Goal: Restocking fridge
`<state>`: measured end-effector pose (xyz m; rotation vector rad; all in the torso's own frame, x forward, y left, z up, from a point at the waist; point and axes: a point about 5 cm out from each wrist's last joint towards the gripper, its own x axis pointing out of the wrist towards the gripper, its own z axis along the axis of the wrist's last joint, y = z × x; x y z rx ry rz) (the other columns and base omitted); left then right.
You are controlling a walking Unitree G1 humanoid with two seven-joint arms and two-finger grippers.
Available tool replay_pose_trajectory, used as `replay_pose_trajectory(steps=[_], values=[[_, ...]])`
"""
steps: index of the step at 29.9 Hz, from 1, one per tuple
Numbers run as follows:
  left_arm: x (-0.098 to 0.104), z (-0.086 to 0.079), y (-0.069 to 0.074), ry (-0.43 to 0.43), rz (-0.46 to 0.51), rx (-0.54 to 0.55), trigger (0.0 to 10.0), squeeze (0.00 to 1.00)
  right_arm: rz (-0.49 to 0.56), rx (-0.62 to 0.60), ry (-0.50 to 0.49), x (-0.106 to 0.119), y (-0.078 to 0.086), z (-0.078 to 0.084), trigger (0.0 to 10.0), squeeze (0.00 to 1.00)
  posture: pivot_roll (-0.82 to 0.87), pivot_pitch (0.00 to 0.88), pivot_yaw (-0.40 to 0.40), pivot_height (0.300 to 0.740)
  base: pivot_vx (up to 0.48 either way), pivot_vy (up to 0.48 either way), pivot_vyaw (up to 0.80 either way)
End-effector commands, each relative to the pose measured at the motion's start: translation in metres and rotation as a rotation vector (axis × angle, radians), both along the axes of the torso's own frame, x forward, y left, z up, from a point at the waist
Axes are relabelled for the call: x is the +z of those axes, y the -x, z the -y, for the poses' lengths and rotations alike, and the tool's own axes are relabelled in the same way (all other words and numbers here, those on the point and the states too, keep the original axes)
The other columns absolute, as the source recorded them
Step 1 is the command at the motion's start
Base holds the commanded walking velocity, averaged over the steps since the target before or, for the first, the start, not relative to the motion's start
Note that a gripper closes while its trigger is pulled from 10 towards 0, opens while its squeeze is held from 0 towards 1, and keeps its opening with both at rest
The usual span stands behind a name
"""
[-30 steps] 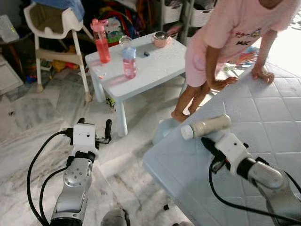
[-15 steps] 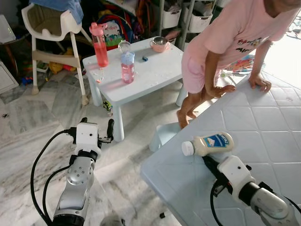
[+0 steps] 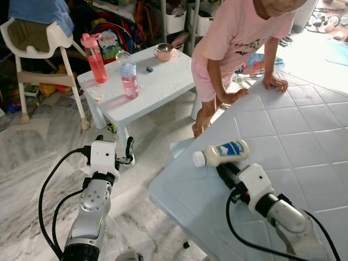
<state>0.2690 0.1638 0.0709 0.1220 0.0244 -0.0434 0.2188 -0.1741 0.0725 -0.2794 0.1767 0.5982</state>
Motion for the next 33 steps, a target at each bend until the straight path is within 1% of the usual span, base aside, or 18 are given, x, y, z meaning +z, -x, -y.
replay_pose_trajectory(steps=[1,3,6,10,11,12,15,17,20,24,26,27,28,29,30,31,32,33], values=[[-0.001,0.000,-0.001,-0.008,-0.001,-0.008,10.0,0.00,-0.016,0.055,-0.034,-0.002,0.001,-0.010,10.0,1.00,-0.03,0.035,0.041,0.740,0.000,0.000,0.00],[0.000,0.000,-0.001,-0.008,0.000,-0.009,10.0,0.00,-0.004,0.088,-0.078,-0.002,0.002,-0.017,10.0,1.00,-0.03,0.037,0.040,0.740,0.000,0.000,0.00],[0.000,0.000,-0.001,-0.006,0.000,-0.006,10.0,0.00,-0.035,0.136,-0.127,-0.012,0.010,-0.025,10.0,1.00,-0.03,0.040,0.041,0.740,0.000,0.000,0.00],[-0.001,0.000,0.000,-0.005,-0.002,-0.006,10.0,0.00,-0.127,0.164,-0.150,-0.030,0.023,-0.020,10.0,1.00,-0.03,0.040,0.041,0.740,0.000,0.000,0.00],[-0.001,0.000,0.000,-0.005,-0.002,-0.006,10.0,0.00,-0.127,0.164,-0.150,-0.030,0.023,-0.020,10.0,1.00,-0.03,0.040,0.041,0.740,0.000,0.000,0.00],[-0.001,0.000,0.000,-0.005,-0.002,-0.006,10.0,0.00,-0.159,0.190,-0.189,-0.035,0.033,-0.017,10.0,1.00,-0.03,0.040,0.042,0.740,0.000,0.000,0.00],[-0.001,-0.001,-0.001,-0.003,-0.005,-0.006,10.0,0.00,-0.141,0.255,-0.219,-0.042,0.043,-0.012,10.0,1.00,-0.03,0.038,0.044,0.740,0.000,0.000,0.00],[-0.001,0.000,-0.002,-0.003,-0.005,-0.007,10.0,0.00,-0.107,0.293,-0.207,-0.042,0.044,-0.011,10.0,1.00,-0.03,0.038,0.045,0.740,0.000,0.000,0.00],[-0.001,0.001,-0.003,-0.001,-0.006,-0.009,10.0,0.00,0.035,0.431,-0.021,-0.043,0.043,-0.002,10.0,1.00,-0.03,0.039,0.051,0.740,0.000,0.000,0.00],[0.000,0.002,-0.003,0.000,-0.005,-0.014,10.0,0.00,0.123,0.506,0.092,-0.038,0.035,0.003,10.0,1.00,-0.02,0.043,0.057,0.740,0.000,0.000,0.00],[0.000,0.001,-0.003,-0.001,-0.004,-0.014,10.0,0.00,0.165,0.556,0.117,-0.028,0.029,0.003,10.0,1.00,-0.02,0.043,0.057,0.740,0.000,0.000,0.00],[0.000,0.001,-0.003,-0.001,-0.004,-0.012,10.0,0.00,0.240,0.572,0.120,0.008,0.006,-0.004,10.0,1.00,-0.02,0.044,0.056,0.740,0.000,0.000,0.00],[0.000,0.001,-0.003,-0.001,-0.004,-0.011,10.0,0.00,0.293,0.590,0.119,0.036,-0.005,-0.011,10.0,1.00,-0.02,0.045,0.057,0.740,0.000,0.000,0.00],[0.000,-0.001,-0.002,-0.002,-0.006,-0.006,10.0,0.00,0.394,0.646,0.168,0.091,-0.028,-0.022,10.0,1.00,-0.01,0.047,0.056,0.740,0.000,0.000,0.00],[0.000,-0.001,-0.002,-0.002,-0.006,-0.006,10.0,0.00,0.394,0.646,0.168,0.091,-0.028,-0.022,10.0,1.00,-0.01,0.047,0.056,0.740,0.000,0.000,0.00],[-0.001,-0.001,-0.002,-0.002,-0.008,-0.005,10.0,0.00,0.477,0.663,0.264,0.116,-0.047,-0.024,10.0,1.00,-0.01,0.049,0.056,0.740,0.000,0.000,0.00],[-0.001,-0.001,-0.002,-0.003,-0.009,-0.004,10.0,0.00,0.518,0.659,0.303,0.137,-0.068,-0.028,10.0,1.00,-0.01,0.051,0.056,0.740,0.000,0.000,0.00],[-0.001,-0.001,-0.002,-0.003,-0.009,-0.004,10.0,0.00,0.518,0.659,0.303,0.137,-0.068,-0.028,10.0,1.00,-0.01,0.051,0.056,0.740,0.000,0.000,0.00]])
